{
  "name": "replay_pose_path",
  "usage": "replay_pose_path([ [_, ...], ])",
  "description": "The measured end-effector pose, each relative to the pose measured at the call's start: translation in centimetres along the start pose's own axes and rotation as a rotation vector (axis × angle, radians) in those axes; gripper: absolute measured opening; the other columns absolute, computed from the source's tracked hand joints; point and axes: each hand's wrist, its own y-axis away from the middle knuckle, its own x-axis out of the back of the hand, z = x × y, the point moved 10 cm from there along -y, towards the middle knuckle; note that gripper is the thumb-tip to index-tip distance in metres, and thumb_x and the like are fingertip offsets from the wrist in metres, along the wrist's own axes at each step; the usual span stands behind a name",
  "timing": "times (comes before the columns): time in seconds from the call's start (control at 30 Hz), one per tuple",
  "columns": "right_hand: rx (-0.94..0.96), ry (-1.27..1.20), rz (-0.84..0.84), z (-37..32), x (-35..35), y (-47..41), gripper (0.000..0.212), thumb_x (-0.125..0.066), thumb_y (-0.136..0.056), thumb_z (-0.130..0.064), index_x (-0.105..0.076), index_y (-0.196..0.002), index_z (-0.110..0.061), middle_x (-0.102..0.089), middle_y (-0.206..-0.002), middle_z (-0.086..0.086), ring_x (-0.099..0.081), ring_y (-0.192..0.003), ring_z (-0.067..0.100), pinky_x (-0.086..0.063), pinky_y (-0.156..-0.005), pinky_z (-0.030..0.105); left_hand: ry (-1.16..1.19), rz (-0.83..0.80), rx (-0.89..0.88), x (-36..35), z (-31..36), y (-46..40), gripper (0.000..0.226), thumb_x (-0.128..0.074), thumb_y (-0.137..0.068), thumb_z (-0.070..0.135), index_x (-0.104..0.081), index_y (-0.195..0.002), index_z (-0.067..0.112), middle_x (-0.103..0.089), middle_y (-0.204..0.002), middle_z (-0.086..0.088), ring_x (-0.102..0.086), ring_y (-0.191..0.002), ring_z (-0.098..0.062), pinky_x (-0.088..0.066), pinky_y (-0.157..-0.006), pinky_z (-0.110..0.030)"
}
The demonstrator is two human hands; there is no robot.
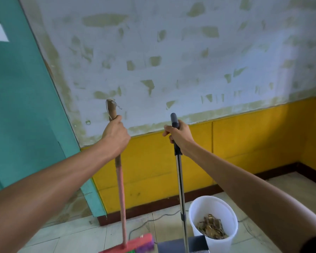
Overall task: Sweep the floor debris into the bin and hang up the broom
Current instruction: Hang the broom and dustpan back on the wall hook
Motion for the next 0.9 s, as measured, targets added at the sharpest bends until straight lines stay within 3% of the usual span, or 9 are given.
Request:
replay_pose_path([
  [0.1, 0.001, -0.02, -0.038, -0.6, -1.6, -0.4, 0.022, -0.069, -0.085, -0.019, -0.054, -0.099, -0.012, -0.063, -0.067, 0.004, -0.046, -0.044, 0.009, -0.042, -0.047, 0.025, 0.007, -0.024, -0.026, -0.9, -1.3, 0.8, 0.018, -0.05, -0.095, 0.022, -0.067, -0.101, 0.021, -0.07, -0.106, 0.001, -0.059, -0.1, -0.019, -0.029, -0.098, -0.036],
  [0.23, 0.008, -0.041, -0.127, -1.6, -4.4, -0.6, 0.029, -0.073, -0.083, -0.019, -0.052, -0.099, -0.007, -0.057, -0.067, 0.006, -0.047, -0.048, 0.011, -0.043, -0.049, 0.025, 0.012, -0.049, -0.065, -1.7, -3.3, 2.3, 0.014, -0.054, -0.093, 0.026, -0.068, -0.096, 0.024, -0.07, -0.102, 0.004, -0.058, -0.094, -0.017, -0.03, -0.09, -0.034],
  [0.4, 0.048, -0.06, -0.205, -3.8, -7.8, -0.7, 0.033, -0.076, -0.081, -0.025, -0.051, -0.096, -0.008, -0.055, -0.068, 0.005, -0.047, -0.05, 0.013, -0.044, -0.052, 0.028, 0.087, -0.042, -0.099, -0.6, -6.4, 4.0, 0.009, -0.064, -0.086, 0.029, -0.068, -0.078, 0.028, -0.066, -0.081, 0.011, -0.057, -0.081, -0.014, -0.032, -0.085, -0.033],
  [0.53, 0.088, -0.108, -0.281, -6.2, -11.0, -0.7, 0.025, -0.064, -0.087, -0.025, -0.051, -0.097, -0.007, -0.06, -0.07, 0.005, -0.046, -0.049, 0.015, -0.04, -0.05, 0.03, 0.113, 0.01, -0.105, 2.2, -8.9, 4.7, 0.02, -0.062, -0.083, 0.027, -0.06, -0.064, 0.024, -0.059, -0.066, 0.013, -0.055, -0.073, -0.012, -0.032, -0.082, -0.033],
  [0.63, 0.077, -0.162, -0.336, -7.8, -13.1, -0.6, 0.03, -0.055, -0.082, -0.031, -0.052, -0.096, -0.005, -0.062, -0.065, 0.001, -0.046, -0.049, 0.014, -0.04, -0.05, 0.029, 0.127, 0.075, -0.085, 4.8, -10.4, 4.9, 0.015, -0.059, -0.085, 0.029, -0.067, -0.073, 0.028, -0.061, -0.066, 0.013, -0.056, -0.075, -0.011, -0.031, -0.083, -0.033],
  [0.73, 0.131, -0.155, -0.43, -9.6, -15.4, 0.1, 0.024, -0.051, -0.073, -0.031, -0.049, -0.079, -0.009, -0.047, -0.062, 0.001, -0.042, -0.052, 0.014, -0.038, -0.053, 0.031, 0.132, 0.161, -0.049, 7.7, -11.3, 5.1, 0.019, -0.057, -0.086, 0.031, -0.06, -0.068, 0.028, -0.056, -0.064, 0.013, -0.053, -0.074, -0.011, -0.027, -0.081, -0.033],
  [0.8, 0.227, -0.102, -0.479, -11.0, -16.6, 0.8, 0.022, -0.048, -0.072, -0.027, -0.052, -0.084, -0.008, -0.047, -0.06, 0.002, -0.046, -0.054, 0.015, -0.043, -0.05, 0.031, 0.135, 0.209, -0.028, 9.3, -11.8, 5.2, 0.014, -0.057, -0.086, 0.03, -0.062, -0.073, 0.029, -0.057, -0.067, 0.011, -0.054, -0.077, -0.014, -0.028, -0.083, -0.034],
  [0.9, 0.296, -0.117, -0.512, -11.9, -17.3, 1.5, 0.021, -0.044, -0.082, -0.015, -0.059, -0.09, -0.002, -0.055, -0.06, 0.008, -0.053, -0.057, 0.024, -0.047, -0.057, 0.045, 0.154, 0.18, -0.007, 9.5, -12.7, 5.1, 0.012, -0.057, -0.087, 0.033, -0.066, -0.08, 0.03, -0.065, -0.083, 0.011, -0.055, -0.082, -0.015, -0.029, -0.087, -0.034],
])
